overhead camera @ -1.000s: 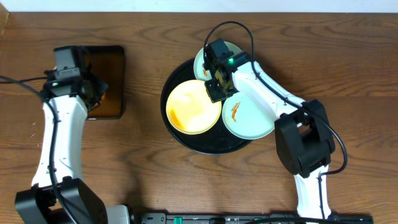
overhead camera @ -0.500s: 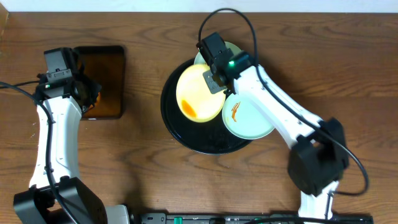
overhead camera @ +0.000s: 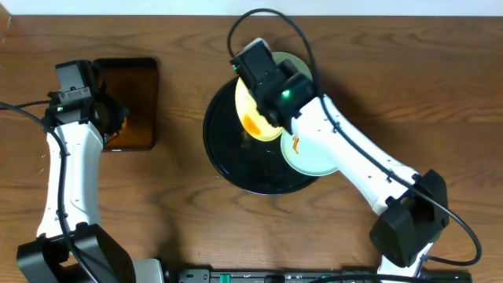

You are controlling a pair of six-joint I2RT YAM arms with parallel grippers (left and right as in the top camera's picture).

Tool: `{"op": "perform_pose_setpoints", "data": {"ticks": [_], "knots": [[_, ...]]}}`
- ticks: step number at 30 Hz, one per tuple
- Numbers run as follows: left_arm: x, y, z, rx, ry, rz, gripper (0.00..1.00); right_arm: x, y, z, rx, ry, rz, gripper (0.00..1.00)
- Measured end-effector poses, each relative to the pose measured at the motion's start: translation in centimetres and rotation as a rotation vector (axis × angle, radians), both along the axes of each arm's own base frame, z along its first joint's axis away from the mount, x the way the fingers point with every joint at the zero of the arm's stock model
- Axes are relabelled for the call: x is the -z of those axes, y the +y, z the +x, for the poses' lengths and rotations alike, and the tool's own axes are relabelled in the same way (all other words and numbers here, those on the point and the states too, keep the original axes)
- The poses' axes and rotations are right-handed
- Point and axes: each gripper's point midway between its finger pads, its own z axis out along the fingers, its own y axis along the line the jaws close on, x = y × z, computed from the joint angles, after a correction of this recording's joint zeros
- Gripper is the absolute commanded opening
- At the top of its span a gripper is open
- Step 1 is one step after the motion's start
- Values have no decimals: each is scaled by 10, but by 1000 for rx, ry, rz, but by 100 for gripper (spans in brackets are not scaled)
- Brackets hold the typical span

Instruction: Clean dirty plates on tray and stack at the side

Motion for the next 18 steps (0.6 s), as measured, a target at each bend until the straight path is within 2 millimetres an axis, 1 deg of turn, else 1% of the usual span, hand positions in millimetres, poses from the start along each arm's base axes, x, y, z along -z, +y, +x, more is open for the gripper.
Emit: {"op": "perform_pose_setpoints", "data": {"ticks": [7,11,15,18], "knots": [[0,0,0,11,3,5,8,-24,29,-7,-157,-117,-211,1],[0,0,0,17,4,8,8,-32,44,-15,-231,-151,-302,1],[0,0,0,18,6,8,8,-33,53,-22,-240,-162,-301,1],[0,0,0,19,7,8,7,-30,48,-23,-186,-153,-250,2]]}}
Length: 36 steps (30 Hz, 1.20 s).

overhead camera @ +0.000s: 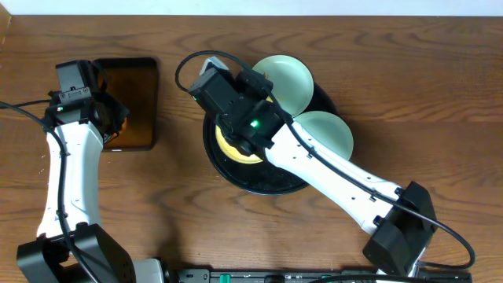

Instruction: Clean dirty plates on tray and stack at the side

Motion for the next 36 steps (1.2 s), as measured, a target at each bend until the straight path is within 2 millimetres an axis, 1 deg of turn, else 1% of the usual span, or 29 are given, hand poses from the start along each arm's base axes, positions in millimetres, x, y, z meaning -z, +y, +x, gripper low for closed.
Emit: {"op": "perform_pose_setpoints", "data": {"ticks": [4,7,9,13,16,19,22,24,26,28,31,36], "knots": [[0,0,0,1,1,0,8,20,-24,2,101,94,99,15],[0,0,0,1,1,0,7,40,-45,9,173,219,224,25],[0,0,0,1,1,0,7,53,-56,13,201,323,337,40],[0,0,0,1,1,0,8,70,-74,21,233,512,551,44],[0,0,0,1,1,0,8,89,-83,21,272,632,642,46],[0,0,0,1,1,0,8,115,-81,18,295,726,666,46],[0,0,0,1,1,0,7,145,-70,14,268,821,663,50],[0,0,0,1,1,0,7,160,-63,12,235,863,660,51],[0,0,0,1,1,0,7,169,-55,11,206,887,660,55],[0,0,0,1,1,0,8,171,-51,12,182,890,667,59],[0,0,0,1,1,0,8,169,-45,14,144,887,684,59],[0,0,0,1,1,0,8,166,-42,13,103,917,718,61]]}}
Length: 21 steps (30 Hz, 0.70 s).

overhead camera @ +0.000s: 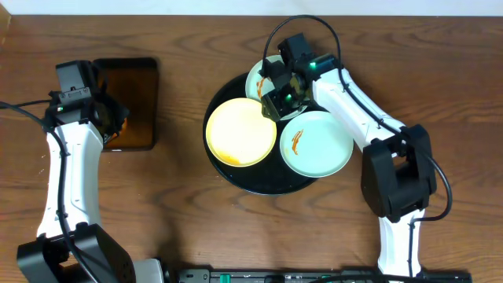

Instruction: Clean dirty plates on tray and stack at the side

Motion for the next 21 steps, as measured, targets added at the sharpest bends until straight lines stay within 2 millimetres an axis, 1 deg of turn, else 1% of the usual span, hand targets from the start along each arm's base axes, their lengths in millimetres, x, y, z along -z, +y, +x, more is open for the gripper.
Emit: {"op": "perform_pose_setpoints", "data": {"ticks": [5,8,11,15,17,19,21], "knots": [[0,0,0,0,0,0,7,-3,4,1,-22,-10,29,62],[0,0,0,0,0,0,7,1,7,3,-30,-10,37,61],[0,0,0,0,0,0,7,13,8,3,-33,7,35,61],[0,0,0,0,0,0,8,37,8,2,-34,46,23,60],[0,0,0,0,0,0,8,45,8,1,-35,58,20,52],[0,0,0,0,0,0,8,48,9,0,-41,64,22,42],[0,0,0,0,0,0,7,49,10,0,-42,67,26,29]]}}
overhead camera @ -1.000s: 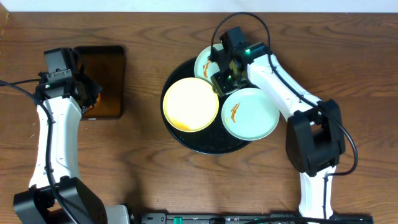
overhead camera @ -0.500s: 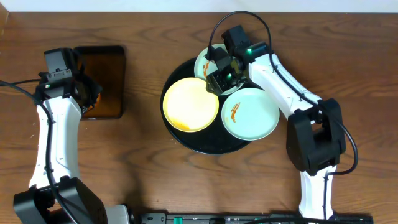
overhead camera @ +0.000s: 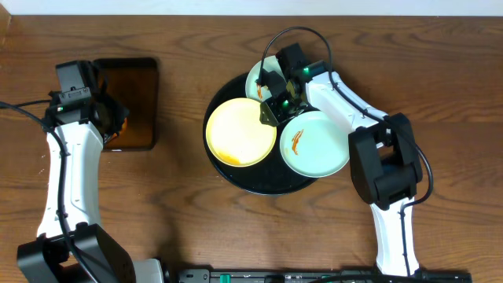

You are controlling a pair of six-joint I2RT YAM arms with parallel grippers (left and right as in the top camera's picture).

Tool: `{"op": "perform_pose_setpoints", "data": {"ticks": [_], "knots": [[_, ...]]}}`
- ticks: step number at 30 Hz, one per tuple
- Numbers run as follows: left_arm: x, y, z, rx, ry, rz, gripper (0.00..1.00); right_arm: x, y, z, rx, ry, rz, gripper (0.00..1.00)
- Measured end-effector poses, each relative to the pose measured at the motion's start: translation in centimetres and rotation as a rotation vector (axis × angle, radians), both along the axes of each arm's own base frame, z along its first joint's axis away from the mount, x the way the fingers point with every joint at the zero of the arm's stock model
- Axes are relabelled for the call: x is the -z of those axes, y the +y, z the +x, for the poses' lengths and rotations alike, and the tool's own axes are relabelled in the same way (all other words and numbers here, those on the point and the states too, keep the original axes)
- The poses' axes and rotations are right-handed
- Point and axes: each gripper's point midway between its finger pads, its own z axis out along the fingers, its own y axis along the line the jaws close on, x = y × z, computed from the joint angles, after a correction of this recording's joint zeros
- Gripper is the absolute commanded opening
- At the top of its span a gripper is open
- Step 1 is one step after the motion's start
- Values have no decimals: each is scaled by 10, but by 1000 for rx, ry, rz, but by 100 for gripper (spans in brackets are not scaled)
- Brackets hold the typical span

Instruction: Clean dirty plates on tray and stack at the side

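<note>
A round black tray (overhead camera: 259, 185) holds three plates. A yellow plate (overhead camera: 240, 132) lies on its left, with a faint orange smear at its near-left rim. On the right lies a mint plate (overhead camera: 316, 145) with an orange stain. At the far side is a second mint plate (overhead camera: 255, 79), mostly hidden under my right gripper (overhead camera: 271, 101). That gripper hangs where the three plates meet, and its jaws cannot be made out. My left gripper (overhead camera: 116, 126) is far off at the left, its jaws hidden under the wrist.
A dark brown rectangular tray (overhead camera: 130, 94) lies at the far left, right by the left gripper. Bare wooden table surrounds the black tray. The right arm's base stands at the near right edge.
The right gripper has shifted slightly toward the near left over the far mint plate, and its arm has folded in closer to the tray. The plates and the left arm have not moved.
At first the right gripper was over a stained yellow plate at the tray's far side, overlapping the mint plates. Then arm and yellow plate were on the tray's left. After that the yellow plate lay free there, and the gripper has hung over the far mint plate since.
</note>
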Motion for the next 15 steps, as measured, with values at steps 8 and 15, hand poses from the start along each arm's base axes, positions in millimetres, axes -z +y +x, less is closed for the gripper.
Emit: {"op": "perform_pose_setpoints", "data": {"ticks": [8,15], "knots": [[0,0,0,0,0,0,8,-2,3,2,4,-4,16,1],[0,0,0,0,1,0,7,-6,-5,14,47,-44,-41,1]]}}
